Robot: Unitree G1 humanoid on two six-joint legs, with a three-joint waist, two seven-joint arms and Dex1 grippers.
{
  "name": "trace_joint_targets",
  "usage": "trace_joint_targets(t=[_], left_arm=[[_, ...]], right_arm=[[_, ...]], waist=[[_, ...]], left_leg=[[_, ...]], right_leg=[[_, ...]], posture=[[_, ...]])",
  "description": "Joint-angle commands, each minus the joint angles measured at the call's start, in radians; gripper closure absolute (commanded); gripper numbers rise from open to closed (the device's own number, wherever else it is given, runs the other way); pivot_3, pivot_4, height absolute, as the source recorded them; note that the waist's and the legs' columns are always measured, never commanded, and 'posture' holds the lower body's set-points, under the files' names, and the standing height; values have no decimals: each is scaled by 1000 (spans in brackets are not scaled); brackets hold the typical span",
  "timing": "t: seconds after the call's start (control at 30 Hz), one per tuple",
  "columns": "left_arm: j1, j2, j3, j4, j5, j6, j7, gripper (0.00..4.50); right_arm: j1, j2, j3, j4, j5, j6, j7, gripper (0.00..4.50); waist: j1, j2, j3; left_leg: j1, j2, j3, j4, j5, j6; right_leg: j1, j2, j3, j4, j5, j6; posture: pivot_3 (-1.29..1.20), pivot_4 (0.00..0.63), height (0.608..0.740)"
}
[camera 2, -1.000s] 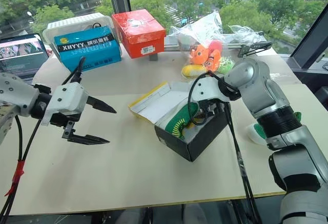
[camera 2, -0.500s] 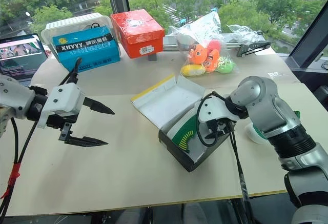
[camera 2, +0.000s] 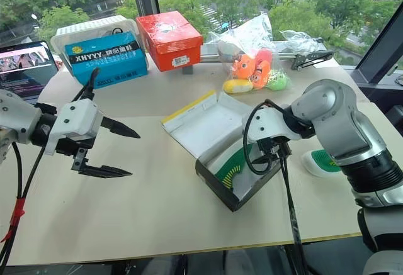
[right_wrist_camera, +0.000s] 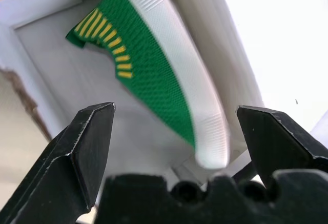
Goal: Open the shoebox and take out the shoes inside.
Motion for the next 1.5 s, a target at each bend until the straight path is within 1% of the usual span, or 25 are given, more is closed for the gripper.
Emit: trace_joint_targets(t=[0.03,0.3,0.4,0.53,0.57,0.6,0.63,0.7,0.73,0.87,1.0,1.2,1.27,1.33,1.4,1.5], left_arm=[[-25,12,5,2,11,-12,-2,0],[-10,24,19,-11,5,-3,-1,0],[2,32,30,-21,0,4,4,0],[8,38,37,-27,-5,9,10,0],[11,39,38,-28,-7,10,10,0],[12,40,39,-29,-7,10,11,0],[13,41,40,-29,-7,10,11,0],[15,44,39,-28,-6,9,9,0],[15,46,39,-27,-6,8,9,0],[11,43,29,-18,0,-4,7,0],[1,33,11,-5,12,-22,5,0],[-26,3,-27,17,34,-46,2,0],[-34,-4,-34,25,40,-54,-2,0],[-39,-10,-39,30,46,-58,-5,0],[-43,-15,-43,33,49,-60,-8,0],[-46,-18,-44,35,51,-61,-11,0]], right_arm=[[-26,42,18,71,-28,-47,-31,21],[-78,124,82,323,-135,-214,-85,21],[-74,151,99,363,-143,-244,-72,798],[-65,163,96,355,-138,-250,-49,2107],[-64,164,94,349,-137,-250,-50,2522],[-63,164,91,343,-135,-250,-49,2706],[-62,164,89,334,-132,-252,-48,3136],[-56,154,80,298,-122,-247,-39,3743],[-53,147,74,276,-117,-244,-35,3852],[-35,105,28,140,-62,-196,9,3928],[-62,79,-46,-1,59,-55,50,3928],[-114,2,-127,-85,178,68,78,3928],[-117,-32,-135,-88,184,73,75,3928],[-116,-51,-122,-68,156,60,51,3928],[-87,-57,-82,-65,110,27,27,3928],[-56,-43,-60,-83,96,24,14,3928]], waist=[[0,0,0],[-1,0,0],[-2,0,0],[-3,0,0],[-3,0,0],[-3,0,0],[-3,0,0],[-2,0,0],[-2,0,0],[-1,0,0],[-1,0,0],[3,0,0],[4,0,0],[4,0,0],[4,0,0],[1,0,0]], left_leg=[[0,0,0,0,0,0],[0,0,0,0,0,-1],[0,0,0,0,0,-1],[0,0,0,0,0,-1],[0,0,0,0,0,-1],[0,0,0,0,0,-1],[0,0,0,0,0,-1],[0,0,0,0,0,-1],[0,0,0,0,0,-1],[-1,0,0,0,0,-1],[-4,0,0,0,0,-1],[-4,0,0,0,0,-1],[-4,0,0,1,0,0],[-4,0,0,1,0,0],[-4,0,0,1,0,0],[-4,0,0,1,0,0]], right_leg=[[0,0,0,0,0,0],[0,0,0,0,0,0],[0,0,0,0,0,0],[0,0,0,1,0,0],[0,1,0,1,0,0],[0,0,0,1,0,0],[0,0,0,1,0,0],[0,0,0,1,0,0],[0,0,0,1,0,0],[0,0,0,1,0,0],[-4,0,0,1,0,0],[-4,0,0,1,0,0],[-4,0,0,1,0,0],[-4,0,0,1,0,0],[-4,0,0,1,0,0],[-4,0,0,1,0,0]], posture=[[0,150,740],[0,150,740],[0,150,740],[0,150,740],[0,150,740],[0,150,740],[0,150,740],[0,150,740],[0,150,740],[0,150,740],[0,150,740],[0,150,740],[0,150,740],[0,150,740],[0,150,740],[0,150,740]])
